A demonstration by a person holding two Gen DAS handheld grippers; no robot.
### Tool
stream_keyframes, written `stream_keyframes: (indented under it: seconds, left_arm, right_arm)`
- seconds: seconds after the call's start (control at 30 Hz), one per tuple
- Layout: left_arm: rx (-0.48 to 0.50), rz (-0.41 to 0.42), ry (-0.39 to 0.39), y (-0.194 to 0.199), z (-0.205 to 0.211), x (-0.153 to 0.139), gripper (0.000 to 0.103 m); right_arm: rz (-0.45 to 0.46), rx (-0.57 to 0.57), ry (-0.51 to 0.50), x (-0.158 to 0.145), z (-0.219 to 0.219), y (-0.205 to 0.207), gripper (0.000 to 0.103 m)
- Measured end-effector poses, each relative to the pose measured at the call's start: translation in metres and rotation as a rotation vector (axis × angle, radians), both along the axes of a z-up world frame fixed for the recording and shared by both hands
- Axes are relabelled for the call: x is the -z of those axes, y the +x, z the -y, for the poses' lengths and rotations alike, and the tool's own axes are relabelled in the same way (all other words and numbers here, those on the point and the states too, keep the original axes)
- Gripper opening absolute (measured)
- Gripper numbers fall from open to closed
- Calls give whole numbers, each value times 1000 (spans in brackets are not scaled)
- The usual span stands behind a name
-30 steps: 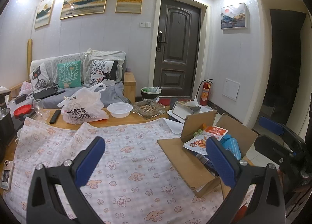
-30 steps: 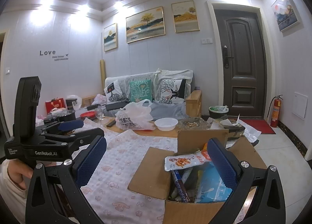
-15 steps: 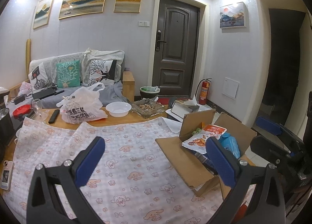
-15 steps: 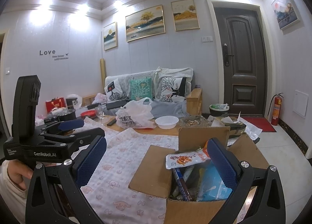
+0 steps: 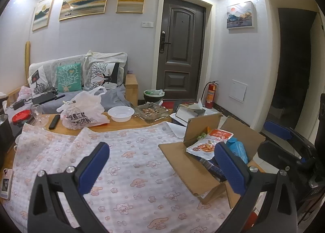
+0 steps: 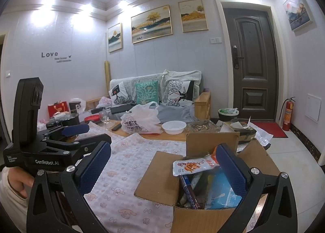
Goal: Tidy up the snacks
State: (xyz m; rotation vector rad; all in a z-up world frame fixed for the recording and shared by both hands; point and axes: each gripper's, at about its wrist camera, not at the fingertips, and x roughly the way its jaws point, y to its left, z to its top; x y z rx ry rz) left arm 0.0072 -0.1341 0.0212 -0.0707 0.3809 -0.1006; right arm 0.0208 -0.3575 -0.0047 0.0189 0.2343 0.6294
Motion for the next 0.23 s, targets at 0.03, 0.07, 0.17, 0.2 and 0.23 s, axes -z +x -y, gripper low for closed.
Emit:
stream_keyframes:
  seconds: [0.03,0.07,0.17,0.2,0.23]
  left_arm:
    - [0,0,0,0,0,0,102]
    - [1,0,0,0,0,0,102]
    - [4,2,-3,0,0,0,102]
    - [3,0,-4,0,-1,0,102]
    - [1,0,-3,0,-1,0,102]
  right_arm:
    - [0,-1,0,0,0,0,103]
    - [0,0,0,0,0,0,103]
    - [1,-1,0,0,0,0,103]
    - [0,0,-1,0,0,0,103]
    - [-2,0,-1,0,-1,0,103]
